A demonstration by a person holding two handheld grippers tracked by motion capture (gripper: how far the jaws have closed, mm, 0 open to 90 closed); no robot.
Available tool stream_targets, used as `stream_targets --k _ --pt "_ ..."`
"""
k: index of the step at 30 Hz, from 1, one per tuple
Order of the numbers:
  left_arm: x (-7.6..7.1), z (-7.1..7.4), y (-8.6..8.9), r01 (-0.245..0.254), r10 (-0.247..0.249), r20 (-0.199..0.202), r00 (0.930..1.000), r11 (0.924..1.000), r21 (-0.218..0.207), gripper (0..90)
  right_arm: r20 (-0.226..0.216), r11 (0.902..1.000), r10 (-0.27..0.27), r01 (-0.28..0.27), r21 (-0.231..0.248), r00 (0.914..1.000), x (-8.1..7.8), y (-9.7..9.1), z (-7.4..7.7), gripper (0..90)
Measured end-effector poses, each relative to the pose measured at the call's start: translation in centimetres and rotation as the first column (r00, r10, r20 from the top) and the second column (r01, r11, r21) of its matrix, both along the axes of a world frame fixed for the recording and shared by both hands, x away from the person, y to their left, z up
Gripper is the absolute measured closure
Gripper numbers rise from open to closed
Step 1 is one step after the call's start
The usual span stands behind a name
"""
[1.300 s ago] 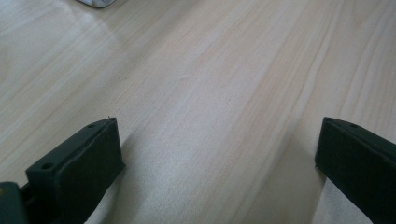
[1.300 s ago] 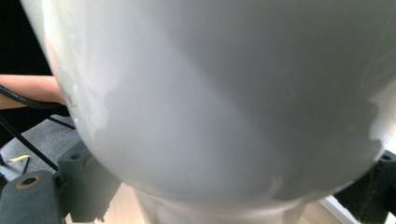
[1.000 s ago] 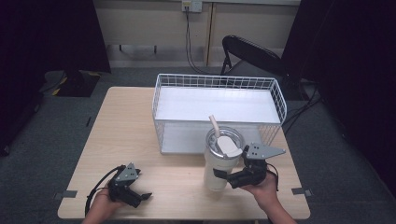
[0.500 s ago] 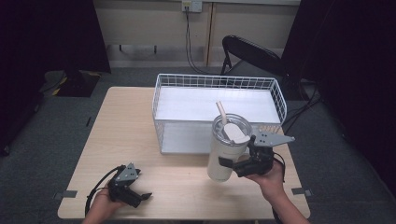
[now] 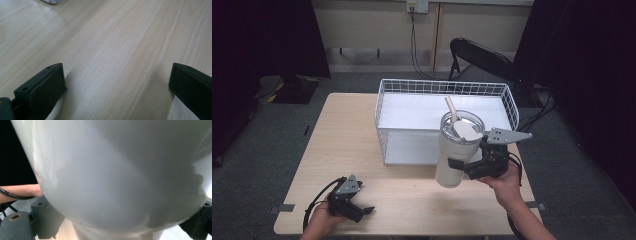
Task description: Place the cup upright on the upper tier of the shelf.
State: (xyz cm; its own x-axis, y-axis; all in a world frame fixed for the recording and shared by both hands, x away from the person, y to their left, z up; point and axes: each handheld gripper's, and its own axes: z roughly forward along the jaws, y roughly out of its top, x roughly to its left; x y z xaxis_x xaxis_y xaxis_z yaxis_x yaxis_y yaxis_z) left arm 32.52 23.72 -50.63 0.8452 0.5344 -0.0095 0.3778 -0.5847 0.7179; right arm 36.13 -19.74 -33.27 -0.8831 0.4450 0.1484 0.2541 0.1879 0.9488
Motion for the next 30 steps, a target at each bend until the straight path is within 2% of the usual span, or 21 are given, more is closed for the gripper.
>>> stream_targets --k 4,14,30 --pt "0.0 0.0 0.0 0.0 0.0 0.0 1.0 1.0 0.0 0.1 -0.012 0.9999 0.002 -0.003 -0.016 0.9999 0.3 0.2 0.9 9.4" --pt "0.0 0.0 0.0 0.0 0.0 0.0 1.0 1.0 0.0 0.1 0.008 0.9996 -0.026 0.026 0.009 0.9996 1.1 0.1 3.0 9.4" --pt "0.0 0.0 0.0 -0.001 0.001 -0.004 1.0 1.0 0.0 0.1 0.021 0.9981 -0.062 0.062 0.006 0.9979 2.0 0.0 5.6 9.4"
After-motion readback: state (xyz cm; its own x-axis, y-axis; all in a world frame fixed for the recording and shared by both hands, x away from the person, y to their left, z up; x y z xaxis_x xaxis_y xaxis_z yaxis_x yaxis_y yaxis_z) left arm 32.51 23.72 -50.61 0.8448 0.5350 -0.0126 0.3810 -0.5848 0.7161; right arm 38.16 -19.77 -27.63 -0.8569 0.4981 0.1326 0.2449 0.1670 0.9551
